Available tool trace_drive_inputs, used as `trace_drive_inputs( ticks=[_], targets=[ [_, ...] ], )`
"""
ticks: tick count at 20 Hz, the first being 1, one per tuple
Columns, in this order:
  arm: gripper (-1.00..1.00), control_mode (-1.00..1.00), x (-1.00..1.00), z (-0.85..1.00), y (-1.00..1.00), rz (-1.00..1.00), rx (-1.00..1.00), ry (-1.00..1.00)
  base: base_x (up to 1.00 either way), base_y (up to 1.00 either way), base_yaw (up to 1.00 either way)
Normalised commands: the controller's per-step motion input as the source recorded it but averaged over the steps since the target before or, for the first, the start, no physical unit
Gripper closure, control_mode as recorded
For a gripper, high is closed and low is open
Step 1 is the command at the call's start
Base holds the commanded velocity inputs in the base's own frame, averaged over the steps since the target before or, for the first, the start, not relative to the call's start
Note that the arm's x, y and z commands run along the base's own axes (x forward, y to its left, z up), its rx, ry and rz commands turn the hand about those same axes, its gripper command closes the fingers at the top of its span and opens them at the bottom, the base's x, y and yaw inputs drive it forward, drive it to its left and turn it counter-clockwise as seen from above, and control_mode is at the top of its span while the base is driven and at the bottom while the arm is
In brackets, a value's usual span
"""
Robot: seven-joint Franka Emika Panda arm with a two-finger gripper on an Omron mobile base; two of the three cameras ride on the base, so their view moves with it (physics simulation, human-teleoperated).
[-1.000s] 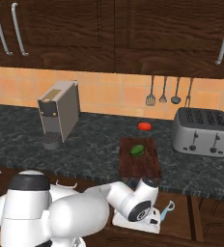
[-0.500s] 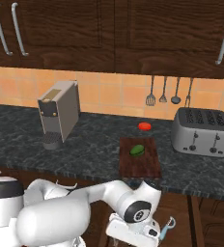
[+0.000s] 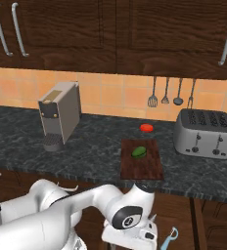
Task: Place the appropriate cutting tool for cutting the avocado skin on the cutting board.
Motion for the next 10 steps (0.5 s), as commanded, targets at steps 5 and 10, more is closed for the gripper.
trace_drive_inputs(
  ticks=[5, 10],
  targets=[
    [-1.0, -1.0, 0.37, 0.0, -0.14, 0.0, 0.0, -0.11, 0.0, 0.0, 0.0],
    [-1.0, -1.0, 0.34, -0.03, -0.28, 0.0, 0.0, 0.0, 0.0, 0.0, 0.0]
  ],
)
